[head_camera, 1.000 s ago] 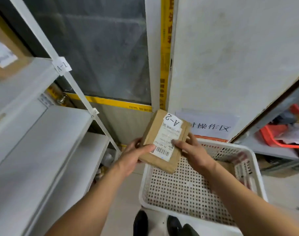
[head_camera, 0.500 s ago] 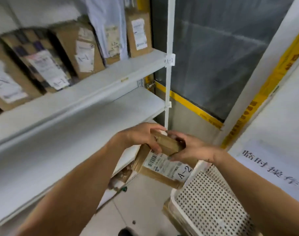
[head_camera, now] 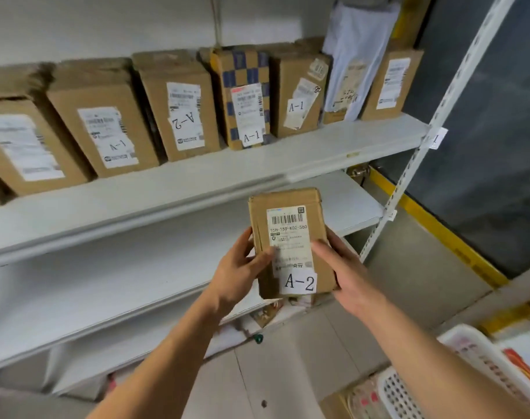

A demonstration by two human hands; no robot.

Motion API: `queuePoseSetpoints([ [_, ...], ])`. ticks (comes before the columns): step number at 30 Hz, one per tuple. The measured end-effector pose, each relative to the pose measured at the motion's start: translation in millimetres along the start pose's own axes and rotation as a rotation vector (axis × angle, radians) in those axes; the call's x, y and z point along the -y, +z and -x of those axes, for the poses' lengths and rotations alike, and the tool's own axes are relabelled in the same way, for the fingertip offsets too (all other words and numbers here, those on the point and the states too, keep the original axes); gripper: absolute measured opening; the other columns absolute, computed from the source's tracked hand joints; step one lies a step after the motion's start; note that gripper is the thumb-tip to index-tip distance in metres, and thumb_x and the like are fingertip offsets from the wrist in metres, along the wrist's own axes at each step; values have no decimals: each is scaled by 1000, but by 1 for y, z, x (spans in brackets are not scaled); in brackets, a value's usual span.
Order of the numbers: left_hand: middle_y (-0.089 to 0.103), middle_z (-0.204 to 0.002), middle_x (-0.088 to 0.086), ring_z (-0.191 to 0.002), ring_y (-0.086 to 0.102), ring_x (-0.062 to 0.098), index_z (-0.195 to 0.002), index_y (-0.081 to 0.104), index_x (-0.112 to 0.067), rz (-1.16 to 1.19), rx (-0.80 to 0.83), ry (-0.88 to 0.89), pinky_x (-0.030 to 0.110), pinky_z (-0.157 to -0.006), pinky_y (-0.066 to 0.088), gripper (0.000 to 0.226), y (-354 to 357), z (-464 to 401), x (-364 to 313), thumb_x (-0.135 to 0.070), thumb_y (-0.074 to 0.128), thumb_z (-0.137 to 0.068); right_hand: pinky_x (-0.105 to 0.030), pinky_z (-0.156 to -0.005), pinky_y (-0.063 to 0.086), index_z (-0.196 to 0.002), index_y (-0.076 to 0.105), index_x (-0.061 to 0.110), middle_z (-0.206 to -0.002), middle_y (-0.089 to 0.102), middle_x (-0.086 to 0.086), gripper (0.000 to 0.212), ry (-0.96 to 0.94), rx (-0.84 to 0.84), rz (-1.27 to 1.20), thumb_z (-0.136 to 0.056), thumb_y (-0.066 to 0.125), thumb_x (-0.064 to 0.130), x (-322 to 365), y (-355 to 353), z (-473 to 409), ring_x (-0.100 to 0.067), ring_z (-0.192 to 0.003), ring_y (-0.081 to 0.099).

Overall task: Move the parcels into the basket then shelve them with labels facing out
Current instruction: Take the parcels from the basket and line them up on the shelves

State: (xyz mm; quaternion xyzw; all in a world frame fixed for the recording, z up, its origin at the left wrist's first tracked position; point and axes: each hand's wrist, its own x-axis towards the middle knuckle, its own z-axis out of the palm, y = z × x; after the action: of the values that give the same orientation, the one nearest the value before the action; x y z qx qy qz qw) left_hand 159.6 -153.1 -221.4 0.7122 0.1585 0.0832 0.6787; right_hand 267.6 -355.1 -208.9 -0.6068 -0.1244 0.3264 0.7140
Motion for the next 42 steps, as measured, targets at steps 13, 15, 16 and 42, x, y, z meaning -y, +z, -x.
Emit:
queuePoseSetpoints([
  [13, 68, -142, -4, -130, 66, 21, -155, 49, -34, -38, -353, 212, 55, -109, 53, 53, -162, 49, -57, -29, 65, -104, -37, -119, 41, -156, 44, 37, -144, 64, 20, 55, -130, 510, 559, -104, 61, 31, 85, 150, -67, 0, -137, 56],
  [15, 67, -143, -4, -129, 66, 19, -156, 48, -30, -57, -414, 248, 53, -105, 56, 50, -180, 57, -70, -22, 60, -108, -35, -119, 41, -153, 49, 34, -142, 65, 20, 52, -202, 535, 531, -104, 62, 29, 87, 175, -80, 0, -136, 56],
  [16, 66, -144, -3, -130, 66, 19, -157, 47, -29, -68, -446, 261, 54, -104, 57, 51, -189, 62, -76, -21, 58, -108, -33, -119, 42, -153, 50, 33, -140, 66, 21, 51, -240, 537, 520, -104, 63, 29, 89, 188, -85, 2, -135, 56],
  [42, 72, -133, -11, -125, 67, 13, -152, 53, -40, -16, -1263, 344, 38, -93, 63, 51, -423, 218, -78, -15, 56, -108, 4, -78, 42, -144, 59, 28, -130, 65, 15, 41, -510, 860, 554, -105, 64, 15, 22, 561, -104, -6, -122, 60],
])
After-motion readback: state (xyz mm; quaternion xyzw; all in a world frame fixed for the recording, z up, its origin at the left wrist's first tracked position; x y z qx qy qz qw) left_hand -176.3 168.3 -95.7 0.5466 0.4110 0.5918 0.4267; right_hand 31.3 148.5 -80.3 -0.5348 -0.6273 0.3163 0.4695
